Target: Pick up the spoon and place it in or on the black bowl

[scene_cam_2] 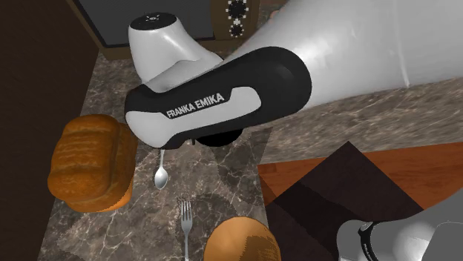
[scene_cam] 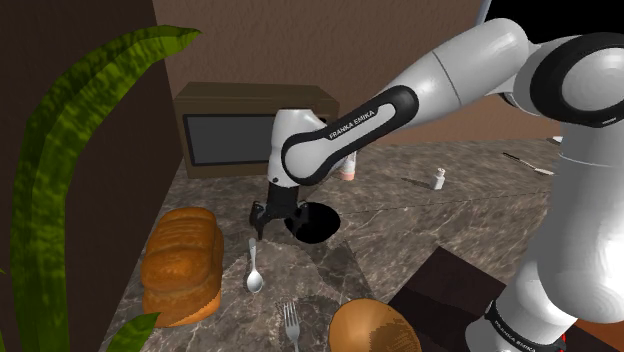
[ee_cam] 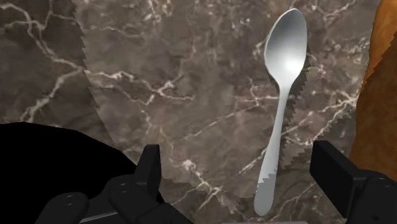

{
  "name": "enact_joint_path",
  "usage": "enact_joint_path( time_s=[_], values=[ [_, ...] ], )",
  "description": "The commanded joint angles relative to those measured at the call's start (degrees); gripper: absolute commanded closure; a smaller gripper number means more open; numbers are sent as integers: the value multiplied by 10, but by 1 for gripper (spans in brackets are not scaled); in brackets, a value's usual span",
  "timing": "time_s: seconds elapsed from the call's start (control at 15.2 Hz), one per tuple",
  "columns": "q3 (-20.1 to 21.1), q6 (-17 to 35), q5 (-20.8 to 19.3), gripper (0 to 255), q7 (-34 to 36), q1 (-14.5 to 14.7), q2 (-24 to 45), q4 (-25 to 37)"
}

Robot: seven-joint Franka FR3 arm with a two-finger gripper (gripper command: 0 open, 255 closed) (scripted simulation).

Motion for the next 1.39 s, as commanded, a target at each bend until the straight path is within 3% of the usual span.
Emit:
enact_joint_path(
  time_s=[0.0,0.26,0.79,1.25,1.32],
  values=[
    [-3,7,-12,0,28,12,51,45],
    [-13,8,-26,0,67,35,131,127],
    [-18,50,-34,0,72,46,170,124],
    [-18,50,-34,0,72,46,171,124],
    [-18,50,-34,255,72,46,171,124]
  ],
)
